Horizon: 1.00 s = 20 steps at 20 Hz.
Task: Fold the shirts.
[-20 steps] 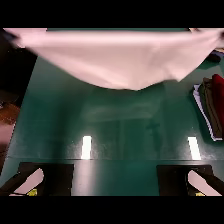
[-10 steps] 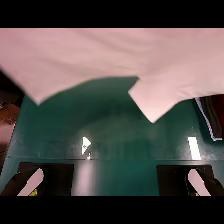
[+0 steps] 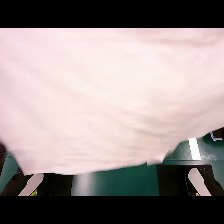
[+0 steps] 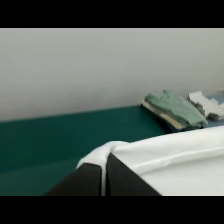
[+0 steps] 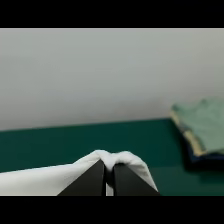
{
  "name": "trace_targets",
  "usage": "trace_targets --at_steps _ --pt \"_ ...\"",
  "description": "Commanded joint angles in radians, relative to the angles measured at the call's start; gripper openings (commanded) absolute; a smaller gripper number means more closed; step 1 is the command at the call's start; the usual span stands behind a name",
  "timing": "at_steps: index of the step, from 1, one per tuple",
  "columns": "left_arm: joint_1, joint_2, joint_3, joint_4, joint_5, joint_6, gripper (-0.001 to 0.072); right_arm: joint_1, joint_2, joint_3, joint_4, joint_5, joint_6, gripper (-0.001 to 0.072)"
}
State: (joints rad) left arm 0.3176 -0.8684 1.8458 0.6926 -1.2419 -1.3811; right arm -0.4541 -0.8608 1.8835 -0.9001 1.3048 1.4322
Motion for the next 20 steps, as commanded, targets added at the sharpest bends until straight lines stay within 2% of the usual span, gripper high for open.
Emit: trace_targets --at_steps 1,4,6,8,11,15,17,19,20 --pt "-0.023 -0.066 -0.268 0.047 -0.088 -0.026 0.0021 0.18 -0.183 -0.053 -0.051 0.181 0.07 0.0015" --pt "-0.137 -0.193 -0.439 0.191 -0.107 -0.025 0.0021 0.354 -0.41 -0.104 -0.18 0.315 0.124 0.0015" --pt "-0.215 -0.31 -0.48 0.313 -0.089 -0.025 0.0022 0.419 -0.553 -0.123 -0.211 0.325 0.124 0.0015" --pt "-0.239 -0.427 -0.479 0.36 -0.011 -0.023 0.0023 0.449 -0.67 -0.122 -0.23 0.261 0.124 0.0015" --pt "-0.236 -0.537 -0.479 0.348 0.232 -0.013 0.0023 0.454 -0.778 -0.121 -0.227 0.058 0.123 0.0015" --pt "-0.236 -0.569 -0.478 0.308 0.459 0.101 0.0023 0.453 -0.816 -0.122 -0.228 -0.165 0.087 0.0015" --pt "-0.236 -0.57 -0.479 0.307 0.491 0.134 0.0023 0.453 -0.81 -0.122 -0.228 -0.247 0.059 0.0015" --pt "-0.236 -0.57 -0.479 0.307 0.459 0.206 0.0023 0.454 -0.81 -0.122 -0.23 -0.241 0.01 0.0015" --pt "-0.236 -0.571 -0.479 0.311 0.424 0.215 0.0022 0.455 -0.81 -0.122 -0.245 -0.213 -0.003 0.0015"
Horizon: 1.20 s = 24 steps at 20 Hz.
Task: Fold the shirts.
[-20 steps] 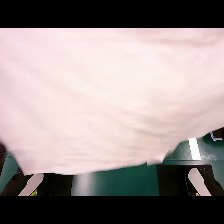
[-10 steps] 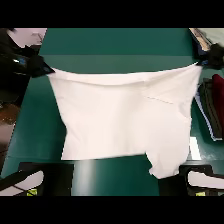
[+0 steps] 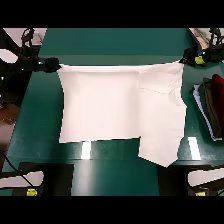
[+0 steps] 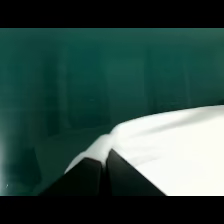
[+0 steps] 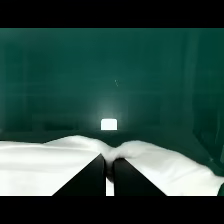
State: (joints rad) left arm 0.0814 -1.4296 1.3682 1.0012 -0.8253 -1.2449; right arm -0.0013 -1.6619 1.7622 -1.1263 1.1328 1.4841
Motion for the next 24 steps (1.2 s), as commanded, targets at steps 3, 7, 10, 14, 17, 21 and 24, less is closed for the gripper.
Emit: trace_targets --at_steps 3,7,10,14,17,21,24 --pt "0.0 -0.013 -0.048 0.004 -0.048 0.074 0.0022 0.032 -0.006 -0.014 -0.188 0.053 -0.053 0.0015" --pt "0.0 -0.013 -0.175 0.02 -0.051 0.074 0.0022 0.039 0.063 -0.223 -0.237 0.074 -0.047 0.0015" --pt "0.0 -0.013 -0.226 0.019 -0.05 0.074 0.0023 0.039 0.127 -0.41 -0.232 0.012 -0.044 0.0015" --pt "0.0 -0.013 -0.243 0.022 -0.079 0.074 0.0024 0.039 0.177 -0.544 -0.227 -0.053 -0.018 0.0016" --pt "0.0 -0.013 -0.243 0.021 -0.122 0.044 0.0496 0.039 0.182 -0.558 -0.183 -0.035 -0.008 0.018" --pt "0.066 0.018 -0.195 0.072 -0.354 0.028 0.0478 -0.024 0.237 -0.568 -0.037 0.091 -0.04 0.0326" --pt "0.206 0.141 -0.259 0.072 -0.42 0.056 0.0478 -0.111 0.378 -0.653 0.028 0.193 -0.117 0.0325"
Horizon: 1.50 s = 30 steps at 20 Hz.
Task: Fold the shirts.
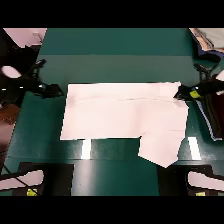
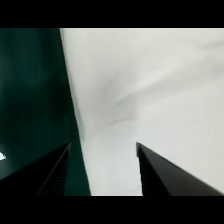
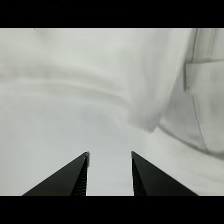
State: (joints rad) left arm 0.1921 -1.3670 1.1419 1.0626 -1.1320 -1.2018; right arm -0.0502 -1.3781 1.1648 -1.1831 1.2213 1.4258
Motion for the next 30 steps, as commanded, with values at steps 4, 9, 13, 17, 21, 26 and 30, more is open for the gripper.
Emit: trace_targets --at_steps 4,9,13,17,21,26,30 --pt "0.211 0.179 -0.254 0.006 -0.235 0.013 0.0478 -0.185 0.265 -0.2 0.145 0.126 -0.11 0.0324" --pt "0.211 0.187 -0.475 -0.01 -0.231 0.031 0.0478 -0.269 0.333 -0.242 0.27 0.121 -0.156 0.0323" --pt "0.211 0.187 -0.55 -0.039 -0.205 0.032 0.0477 -0.267 0.34 -0.242 0.301 0.12 -0.17 0.0323" --pt "0.204 0.187 -0.57 -0.051 -0.18 0.032 0.0476 -0.236 0.34 -0.242 0.301 0.114 -0.17 0.0323" --pt "0.129 0.187 -0.57 -0.061 -0.144 0.027 0.0475 -0.222 0.34 -0.242 0.301 0.113 -0.17 0.0323" --pt "0.039 0.187 -0.567 -0.093 -0.106 -0.002 0.0023 -0.243 0.34 -0.243 0.287 0.162 -0.17 0.0323" --pt "0.039 0.216 -0.481 -0.097 -0.109 -0.002 0.0022 -0.319 0.365 -0.309 0.045 0.287 -0.098 0.0324"
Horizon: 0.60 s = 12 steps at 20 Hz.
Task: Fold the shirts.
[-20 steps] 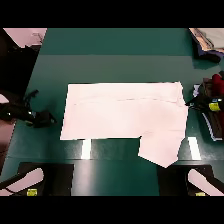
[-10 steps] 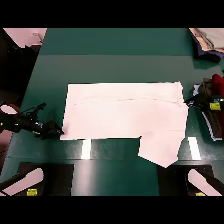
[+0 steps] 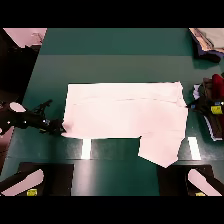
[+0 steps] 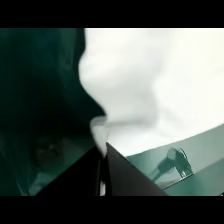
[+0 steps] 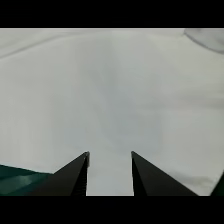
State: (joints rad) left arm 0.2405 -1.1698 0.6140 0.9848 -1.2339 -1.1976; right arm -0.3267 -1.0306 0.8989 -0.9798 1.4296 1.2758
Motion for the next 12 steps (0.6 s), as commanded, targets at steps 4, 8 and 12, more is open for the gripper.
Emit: trace_targets --at_steps 4,8,12 --pt "-0.01 0.056 0.123 -0.029 -0.006 -0.006 0.0022 -0.145 0.054 -0.227 -0.225 0.081 0.06 0.0327" --pt "-0.01 0.059 0.124 -0.035 -0.006 -0.006 0.0023 -0.139 0.052 -0.368 -0.227 0.035 0.058 0.0325" --pt "-0.01 0.06 0.124 -0.045 -0.009 -0.006 0.0022 -0.052 0.052 -0.436 -0.225 -0.045 0.059 0.0325"
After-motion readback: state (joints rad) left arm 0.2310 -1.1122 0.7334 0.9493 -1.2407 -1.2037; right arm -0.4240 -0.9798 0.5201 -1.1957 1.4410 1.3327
